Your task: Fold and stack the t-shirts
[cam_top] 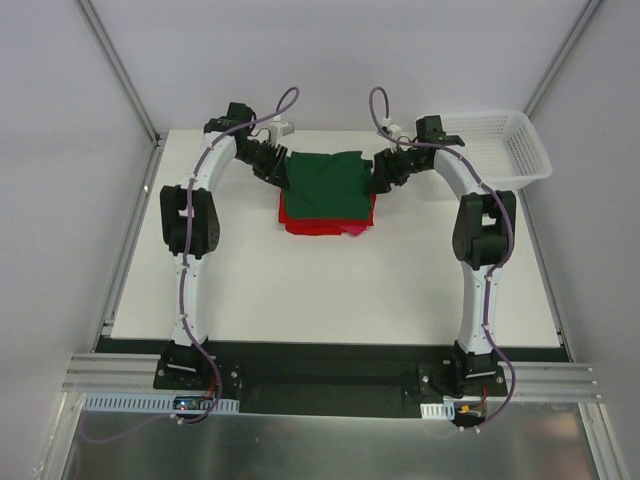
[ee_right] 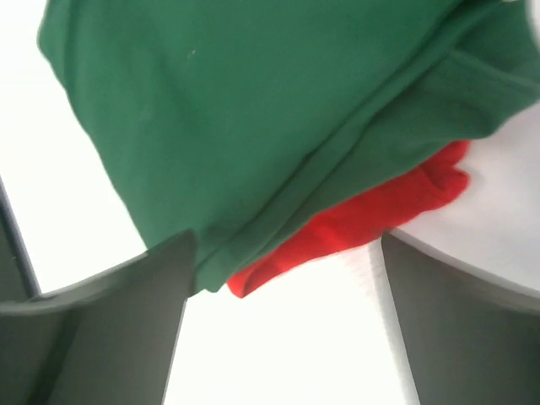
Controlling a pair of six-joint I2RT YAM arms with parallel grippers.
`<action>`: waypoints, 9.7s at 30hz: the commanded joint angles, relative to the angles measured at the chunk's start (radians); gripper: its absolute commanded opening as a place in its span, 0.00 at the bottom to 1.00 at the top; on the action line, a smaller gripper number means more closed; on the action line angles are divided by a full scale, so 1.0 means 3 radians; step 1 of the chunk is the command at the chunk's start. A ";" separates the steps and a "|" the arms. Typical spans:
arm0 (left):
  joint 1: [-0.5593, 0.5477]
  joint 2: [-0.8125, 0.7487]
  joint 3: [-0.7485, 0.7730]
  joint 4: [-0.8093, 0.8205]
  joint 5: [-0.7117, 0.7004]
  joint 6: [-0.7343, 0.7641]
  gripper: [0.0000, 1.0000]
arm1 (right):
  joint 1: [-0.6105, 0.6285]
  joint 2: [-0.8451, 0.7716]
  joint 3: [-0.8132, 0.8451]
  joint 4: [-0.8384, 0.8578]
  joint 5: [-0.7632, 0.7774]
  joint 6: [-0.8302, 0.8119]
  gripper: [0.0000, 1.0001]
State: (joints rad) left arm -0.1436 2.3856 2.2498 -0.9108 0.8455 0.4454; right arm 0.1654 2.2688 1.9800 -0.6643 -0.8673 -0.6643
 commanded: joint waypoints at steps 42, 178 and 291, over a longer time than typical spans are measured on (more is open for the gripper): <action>0.1164 -0.2347 -0.1798 -0.0298 -0.0620 0.0474 0.99 | 0.0844 -0.0220 0.0753 -0.0520 0.0661 -0.3114 0.96; 0.0566 -0.2573 -0.1875 -0.0405 -0.0830 0.0550 0.99 | -0.1507 -0.1135 -0.1952 -0.2915 0.2088 -0.1488 0.96; 0.0525 -0.2583 -0.1977 -0.0375 -0.0778 0.0561 0.99 | -0.2484 -0.1508 -0.0602 -0.3308 0.1879 -0.1436 0.96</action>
State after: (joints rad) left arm 0.0250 1.6127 1.6157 -1.0153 0.5915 0.5961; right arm -0.5877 1.9301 1.7523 -1.3373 -0.2226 -1.0435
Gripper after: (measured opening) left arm 0.993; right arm 0.963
